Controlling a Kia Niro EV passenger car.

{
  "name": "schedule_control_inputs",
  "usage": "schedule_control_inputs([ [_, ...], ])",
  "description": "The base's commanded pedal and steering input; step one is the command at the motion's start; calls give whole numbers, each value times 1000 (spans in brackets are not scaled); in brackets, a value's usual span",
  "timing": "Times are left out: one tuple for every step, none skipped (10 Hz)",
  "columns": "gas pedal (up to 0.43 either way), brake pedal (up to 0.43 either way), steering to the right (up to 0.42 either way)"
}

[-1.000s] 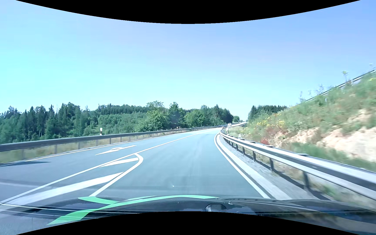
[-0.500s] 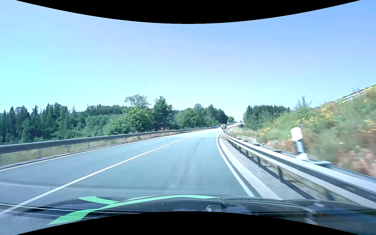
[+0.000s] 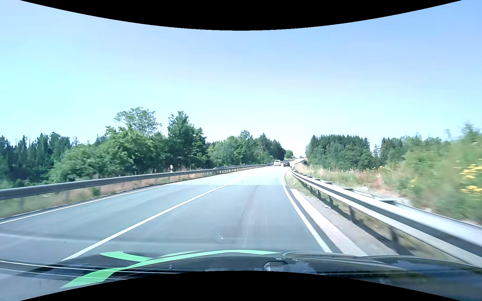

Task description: Follow the waypoints while adhering to traffic rules and regulations

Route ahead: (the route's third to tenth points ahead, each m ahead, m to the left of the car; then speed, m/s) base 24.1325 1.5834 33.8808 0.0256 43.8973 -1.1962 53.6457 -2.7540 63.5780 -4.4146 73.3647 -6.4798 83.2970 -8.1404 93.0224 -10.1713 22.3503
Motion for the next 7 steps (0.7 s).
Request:
schedule_control_inputs([
  [240, 0, 23],
  [248, 0, 23],
  [260, 0, 23],
  [268, 0, 23],
  [280, 0, 23],
  [287, 0, 21],
  [287, 0, 19],
])
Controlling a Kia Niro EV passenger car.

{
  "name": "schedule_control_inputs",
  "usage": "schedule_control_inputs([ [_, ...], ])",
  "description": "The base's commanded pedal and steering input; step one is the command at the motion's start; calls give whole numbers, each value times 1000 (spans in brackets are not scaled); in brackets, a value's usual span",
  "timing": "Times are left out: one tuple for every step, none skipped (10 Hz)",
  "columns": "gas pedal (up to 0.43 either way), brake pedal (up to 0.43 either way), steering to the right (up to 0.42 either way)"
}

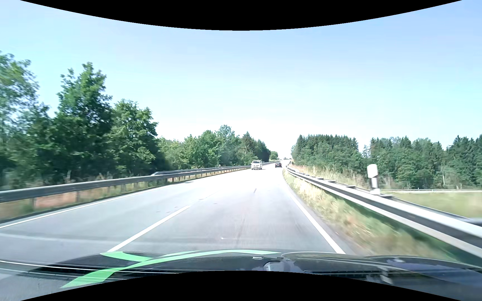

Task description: Follow the waypoints while adhering to traffic rules and regulations

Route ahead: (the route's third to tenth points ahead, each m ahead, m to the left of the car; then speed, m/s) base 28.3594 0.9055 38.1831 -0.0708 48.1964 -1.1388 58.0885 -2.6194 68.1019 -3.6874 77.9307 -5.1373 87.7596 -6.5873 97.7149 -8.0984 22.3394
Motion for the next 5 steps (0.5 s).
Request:
schedule_control_inputs([
  [299, 0, 17],
  [311, 0, 17],
  [311, 0, 17],
  [311, 0, 16],
  [319, 0, 14],
])
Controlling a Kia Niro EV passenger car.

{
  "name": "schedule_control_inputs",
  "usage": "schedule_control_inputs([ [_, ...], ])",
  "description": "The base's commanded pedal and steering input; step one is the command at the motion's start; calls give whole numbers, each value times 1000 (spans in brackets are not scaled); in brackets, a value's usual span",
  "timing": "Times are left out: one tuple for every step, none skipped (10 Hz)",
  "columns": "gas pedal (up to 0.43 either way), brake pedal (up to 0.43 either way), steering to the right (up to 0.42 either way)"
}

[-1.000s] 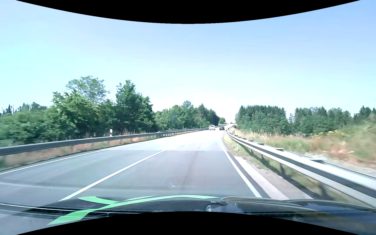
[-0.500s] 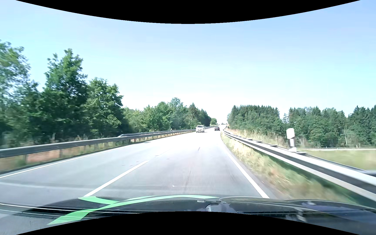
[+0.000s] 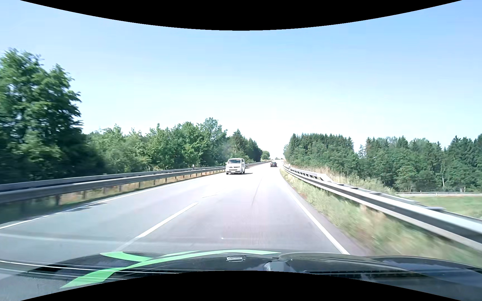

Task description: Follow the waypoints while adhering to traffic rules and regulations

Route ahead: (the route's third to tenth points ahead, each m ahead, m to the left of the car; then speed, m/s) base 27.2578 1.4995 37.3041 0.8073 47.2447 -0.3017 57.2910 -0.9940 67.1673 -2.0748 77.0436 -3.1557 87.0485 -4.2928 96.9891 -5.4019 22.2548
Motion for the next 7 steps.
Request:
schedule_control_inputs([
  [331, 0, 13],
  [339, 0, 13],
  [350, 0, 12],
  [358, 0, 12],
  [358, 0, 11],
  [358, 0, 11],
  [358, 0, 11],
])
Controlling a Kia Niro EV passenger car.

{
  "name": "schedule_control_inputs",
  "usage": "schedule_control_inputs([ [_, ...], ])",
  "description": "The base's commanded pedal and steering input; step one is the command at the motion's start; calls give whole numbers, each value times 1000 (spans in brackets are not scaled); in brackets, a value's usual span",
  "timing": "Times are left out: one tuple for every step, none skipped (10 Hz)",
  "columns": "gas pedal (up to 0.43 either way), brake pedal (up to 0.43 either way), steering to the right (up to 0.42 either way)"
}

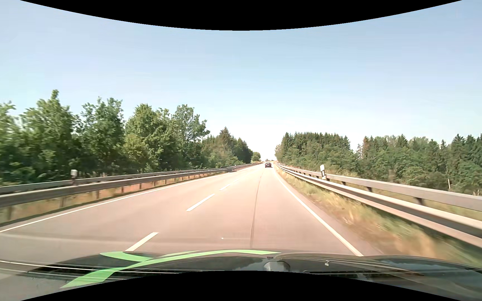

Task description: Follow the waypoints while adhering to traffic rules and regulations

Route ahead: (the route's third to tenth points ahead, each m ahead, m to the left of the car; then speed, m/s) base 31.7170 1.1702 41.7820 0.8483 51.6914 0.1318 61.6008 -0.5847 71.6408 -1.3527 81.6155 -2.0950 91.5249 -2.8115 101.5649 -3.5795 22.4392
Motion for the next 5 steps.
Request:
schedule_control_inputs([
  [358, 0, 10],
  [358, 0, 10],
  [358, 0, 10],
  [350, 0, 10],
  [350, 0, 10],
])
